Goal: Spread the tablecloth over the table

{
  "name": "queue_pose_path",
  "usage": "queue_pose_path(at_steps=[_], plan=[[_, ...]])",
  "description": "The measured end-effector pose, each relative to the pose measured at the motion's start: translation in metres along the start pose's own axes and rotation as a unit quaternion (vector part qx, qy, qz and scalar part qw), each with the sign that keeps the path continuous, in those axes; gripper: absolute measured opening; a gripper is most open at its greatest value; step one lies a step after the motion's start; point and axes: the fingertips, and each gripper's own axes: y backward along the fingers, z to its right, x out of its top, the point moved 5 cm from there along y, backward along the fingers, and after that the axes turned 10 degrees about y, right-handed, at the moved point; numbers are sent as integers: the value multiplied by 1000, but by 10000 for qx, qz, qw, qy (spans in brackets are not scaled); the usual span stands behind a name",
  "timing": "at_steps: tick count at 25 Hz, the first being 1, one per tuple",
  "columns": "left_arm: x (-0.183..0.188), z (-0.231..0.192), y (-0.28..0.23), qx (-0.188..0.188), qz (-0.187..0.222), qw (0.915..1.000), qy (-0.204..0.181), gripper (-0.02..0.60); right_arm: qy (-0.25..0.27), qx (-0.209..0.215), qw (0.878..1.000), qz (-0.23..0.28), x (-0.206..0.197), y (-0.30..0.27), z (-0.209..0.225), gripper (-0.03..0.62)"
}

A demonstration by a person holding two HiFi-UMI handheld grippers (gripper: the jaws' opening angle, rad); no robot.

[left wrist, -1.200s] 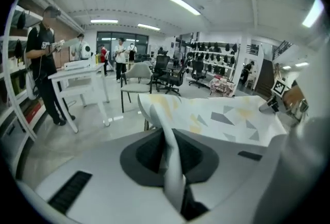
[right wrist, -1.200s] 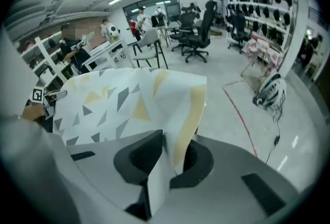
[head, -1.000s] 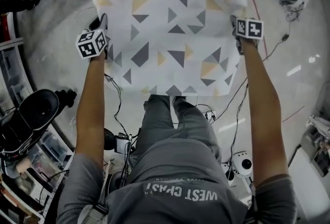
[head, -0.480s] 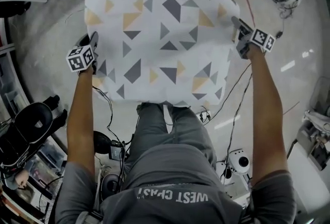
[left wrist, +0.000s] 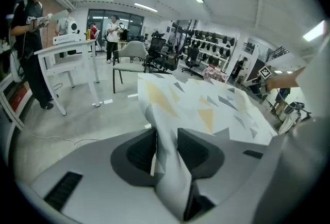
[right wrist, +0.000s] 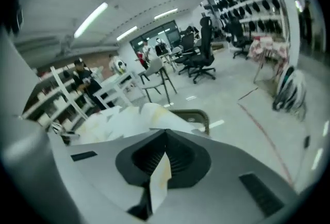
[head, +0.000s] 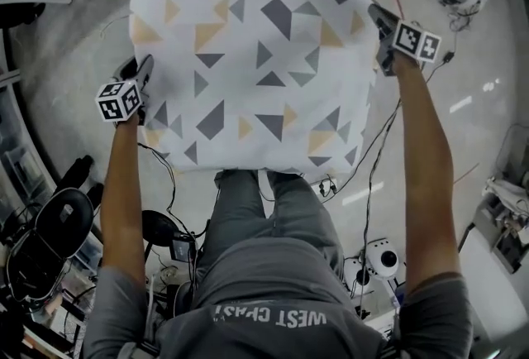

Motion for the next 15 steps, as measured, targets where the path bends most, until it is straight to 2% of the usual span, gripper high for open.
queue_pose_path(at_steps=[1,2,3,4,6,7,8,9,10,12,14,15], plan=[[-1,1,1,64,43,10000,37,120,140,-358,9993,-35,3,2,6,11],[-2,1,1,102,88,9999,92,120,54,-745,9972,-48,2,5,21,52],[-3,1,1,122,122,9998,139,120,-269,-1021,9944,-39,-2,8,39,160],[-3,1,1,137,148,9997,169,120,-742,-1105,9911,-41,-11,8,56,262],[-2,1,2,197,206,9994,189,120,-1646,-751,9833,-197,-37,1,73,281],[-2,1,2,248,248,9992,183,120,-1885,-489,9803,-339,-51,-4,72,290],[-2,2,2,307,300,9989,170,120,-1929,-303,9798,-441,-60,-6,69,258],[-2,3,2,373,359,9985,158,120,-1804,-238,9823,-442,-62,-5,63,169],[-2,5,3,450,420,9980,144,120,-1555,-277,9869,-332,-57,2,57,129],[-2,11,6,629,532,9966,85,120,-822,-353,9959,121,-40,24,31,75],[-1,18,10,795,615,9949,-54,118,125,-52,9986,507,-31,48,-19,18],[0,22,11,866,648,9941,-126,115,678,186,9962,521,-34,55,-48,11]])
